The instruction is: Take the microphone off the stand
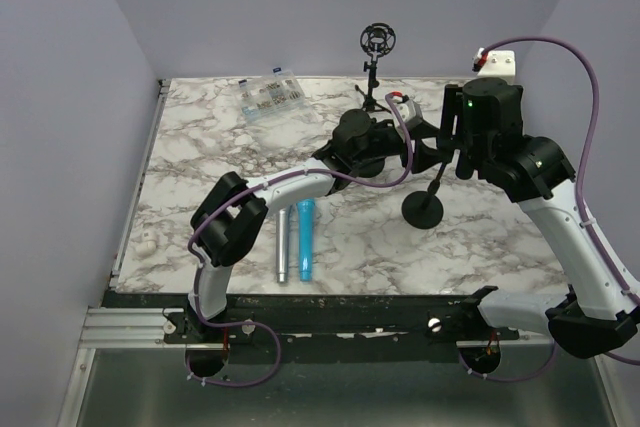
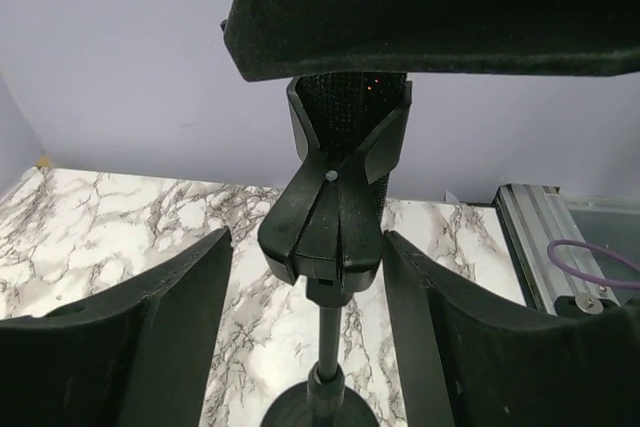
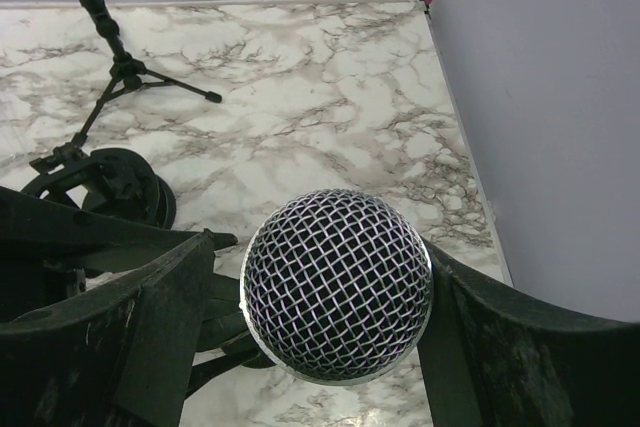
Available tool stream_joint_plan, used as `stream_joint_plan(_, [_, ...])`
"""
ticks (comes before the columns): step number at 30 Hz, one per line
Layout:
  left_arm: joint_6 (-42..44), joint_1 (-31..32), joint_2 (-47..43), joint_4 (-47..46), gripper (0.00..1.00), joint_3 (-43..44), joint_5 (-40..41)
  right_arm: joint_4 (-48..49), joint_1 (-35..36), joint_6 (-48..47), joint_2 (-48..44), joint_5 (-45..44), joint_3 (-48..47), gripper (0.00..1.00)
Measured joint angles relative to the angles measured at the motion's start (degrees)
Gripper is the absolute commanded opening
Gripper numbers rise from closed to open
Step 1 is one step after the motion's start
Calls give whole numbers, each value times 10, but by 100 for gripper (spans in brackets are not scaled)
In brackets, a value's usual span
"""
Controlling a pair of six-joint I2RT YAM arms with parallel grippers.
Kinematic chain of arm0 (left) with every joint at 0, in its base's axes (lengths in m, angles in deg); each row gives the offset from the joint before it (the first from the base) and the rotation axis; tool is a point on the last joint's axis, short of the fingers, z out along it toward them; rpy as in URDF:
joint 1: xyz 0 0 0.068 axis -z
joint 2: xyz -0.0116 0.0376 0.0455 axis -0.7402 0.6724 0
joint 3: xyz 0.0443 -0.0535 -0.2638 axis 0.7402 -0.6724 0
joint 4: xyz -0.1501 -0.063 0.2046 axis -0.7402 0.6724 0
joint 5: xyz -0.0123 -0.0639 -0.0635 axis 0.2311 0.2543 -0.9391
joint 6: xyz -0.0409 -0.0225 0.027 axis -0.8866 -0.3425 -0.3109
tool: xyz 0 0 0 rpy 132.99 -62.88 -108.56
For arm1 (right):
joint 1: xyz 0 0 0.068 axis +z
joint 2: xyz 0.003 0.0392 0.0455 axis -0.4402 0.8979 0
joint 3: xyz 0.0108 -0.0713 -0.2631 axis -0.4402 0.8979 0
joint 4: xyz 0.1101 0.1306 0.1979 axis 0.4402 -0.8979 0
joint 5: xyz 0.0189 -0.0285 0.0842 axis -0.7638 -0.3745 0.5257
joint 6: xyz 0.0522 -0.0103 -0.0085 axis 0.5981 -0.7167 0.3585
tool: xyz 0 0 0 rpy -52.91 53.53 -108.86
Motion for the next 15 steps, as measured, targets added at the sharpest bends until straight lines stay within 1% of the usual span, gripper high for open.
stream_joint_plan(3, [-9, 0, 2, -6, 45, 0, 1, 1, 0, 0, 0, 0, 1, 75])
stream_joint_plan(6, [-23, 0, 2, -17, 26, 0, 1, 3, 0, -1, 0, 0, 5, 74])
stream_joint_plan(9, [-35, 0, 3, -22, 0, 0, 0, 3, 0, -1, 0, 4, 11, 72])
stream_joint_plan(10, [-39, 0, 3, -21, 0, 0, 0, 3, 0, -1, 0, 6, 13, 70])
stream_joint_plan(15, [-39, 0, 2, -22, 0, -3, 0, 15, 0, -8, 0, 11, 17, 51])
